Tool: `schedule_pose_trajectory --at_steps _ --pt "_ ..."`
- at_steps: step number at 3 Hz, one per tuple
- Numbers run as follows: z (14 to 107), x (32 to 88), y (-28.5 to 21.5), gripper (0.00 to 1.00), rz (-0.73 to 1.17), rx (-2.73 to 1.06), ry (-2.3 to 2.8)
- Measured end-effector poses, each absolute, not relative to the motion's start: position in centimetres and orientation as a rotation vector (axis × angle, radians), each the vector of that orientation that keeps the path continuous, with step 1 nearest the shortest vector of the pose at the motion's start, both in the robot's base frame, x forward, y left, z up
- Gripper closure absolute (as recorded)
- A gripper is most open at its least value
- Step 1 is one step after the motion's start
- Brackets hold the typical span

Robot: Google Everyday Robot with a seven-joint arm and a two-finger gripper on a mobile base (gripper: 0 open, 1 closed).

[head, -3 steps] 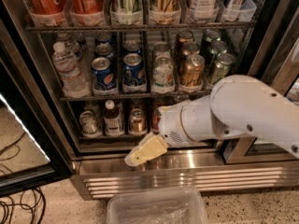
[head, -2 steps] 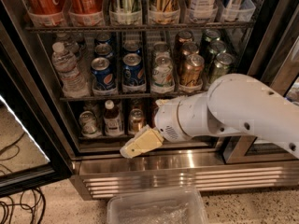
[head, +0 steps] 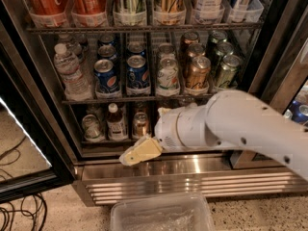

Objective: Pick blue plastic bottle from bottom shelf of fridge

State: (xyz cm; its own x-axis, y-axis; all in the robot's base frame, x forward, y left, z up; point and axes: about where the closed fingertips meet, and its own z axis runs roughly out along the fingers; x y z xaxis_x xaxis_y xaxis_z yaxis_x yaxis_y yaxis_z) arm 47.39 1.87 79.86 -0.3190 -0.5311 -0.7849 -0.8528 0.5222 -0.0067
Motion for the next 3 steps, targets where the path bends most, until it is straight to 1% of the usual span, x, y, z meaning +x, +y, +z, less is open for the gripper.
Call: schedule_pose_trajectory --at_steps 1,2,3 --pt "75.6 47.1 4.5 0.00 0.565 -1.063 1.997" --pt "72.4 47.0 6.5 0.00 0.551 -1.000 2.008" --pt "71.7 48.7 7.4 0.00 0.524 -0.921 1.994"
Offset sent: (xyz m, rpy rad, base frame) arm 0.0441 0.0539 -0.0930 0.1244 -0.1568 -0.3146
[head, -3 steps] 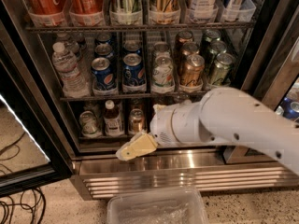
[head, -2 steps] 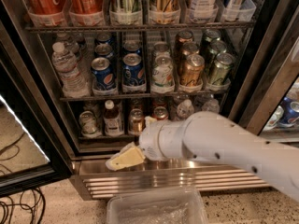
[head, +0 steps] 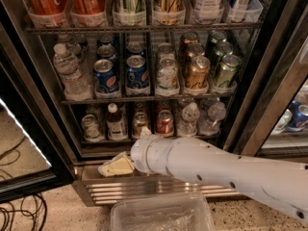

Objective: Pick blue plastic bottle from bottom shelf of fridge

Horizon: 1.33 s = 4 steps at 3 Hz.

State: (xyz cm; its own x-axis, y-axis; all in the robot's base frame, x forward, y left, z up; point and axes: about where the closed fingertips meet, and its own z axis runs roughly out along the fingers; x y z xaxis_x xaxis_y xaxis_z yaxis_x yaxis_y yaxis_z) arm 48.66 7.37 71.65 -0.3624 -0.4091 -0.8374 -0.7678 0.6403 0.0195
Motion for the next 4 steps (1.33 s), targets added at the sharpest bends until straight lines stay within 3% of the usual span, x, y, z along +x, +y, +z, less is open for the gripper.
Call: schedule_pose_trajectory --at_steps 2,4 --pt "71.5 49.5 7.9 0.00 0.519 -0.895 1.972" --pt "66.1 50.2 12.2 0.00 0.515 -0.818 1.984"
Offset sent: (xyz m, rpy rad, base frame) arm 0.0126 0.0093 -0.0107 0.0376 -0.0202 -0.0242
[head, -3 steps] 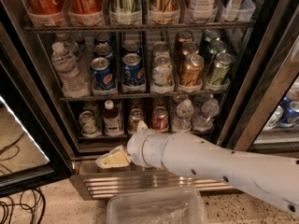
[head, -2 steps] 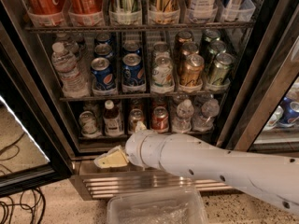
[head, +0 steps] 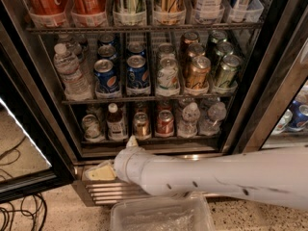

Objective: Pick blue plastic bottle from bottom shelf of fridge

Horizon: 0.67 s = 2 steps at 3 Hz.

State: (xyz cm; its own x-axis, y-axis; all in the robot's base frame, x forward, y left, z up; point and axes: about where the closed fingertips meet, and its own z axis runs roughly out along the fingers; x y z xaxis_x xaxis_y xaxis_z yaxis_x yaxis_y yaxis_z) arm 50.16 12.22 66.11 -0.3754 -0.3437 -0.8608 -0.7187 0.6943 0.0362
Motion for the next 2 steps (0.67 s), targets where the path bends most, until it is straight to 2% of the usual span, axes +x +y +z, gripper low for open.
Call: schedule_pose_trajectory --at_steps 1,2 --pt "62.8 48.4 15.6 0.00 0.521 -0.766 2.035" --pt "63.0 51.4 16.2 0.00 0.460 -0.653 1.988"
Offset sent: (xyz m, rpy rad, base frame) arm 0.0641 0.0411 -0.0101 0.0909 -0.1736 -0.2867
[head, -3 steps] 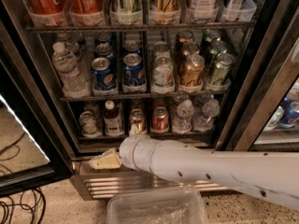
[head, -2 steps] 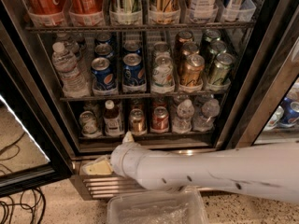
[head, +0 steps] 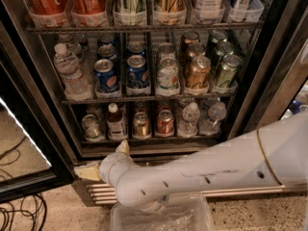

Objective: Pick blue plastic bottle from bottom shelf of fridge

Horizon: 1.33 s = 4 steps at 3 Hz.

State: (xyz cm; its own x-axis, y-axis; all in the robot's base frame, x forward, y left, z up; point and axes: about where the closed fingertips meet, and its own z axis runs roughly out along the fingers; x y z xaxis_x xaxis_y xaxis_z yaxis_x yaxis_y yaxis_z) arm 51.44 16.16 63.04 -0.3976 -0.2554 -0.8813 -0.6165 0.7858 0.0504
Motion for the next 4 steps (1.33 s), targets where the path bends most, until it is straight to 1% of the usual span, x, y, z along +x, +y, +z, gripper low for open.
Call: schedule_pose_trajectory --at_steps 1,2,3,4 --pt "63.8 52.7 15.2 0.00 0.412 -0.604 1.958" --pt "62.6 52.8 16.1 0.00 0.433 -0.556 1.946" --pt "59.6 51.4 19.2 0.00 0.450 -0.495 1.920" --pt "58.1 50.0 21.3 0.00 0.419 -0.476 1.897"
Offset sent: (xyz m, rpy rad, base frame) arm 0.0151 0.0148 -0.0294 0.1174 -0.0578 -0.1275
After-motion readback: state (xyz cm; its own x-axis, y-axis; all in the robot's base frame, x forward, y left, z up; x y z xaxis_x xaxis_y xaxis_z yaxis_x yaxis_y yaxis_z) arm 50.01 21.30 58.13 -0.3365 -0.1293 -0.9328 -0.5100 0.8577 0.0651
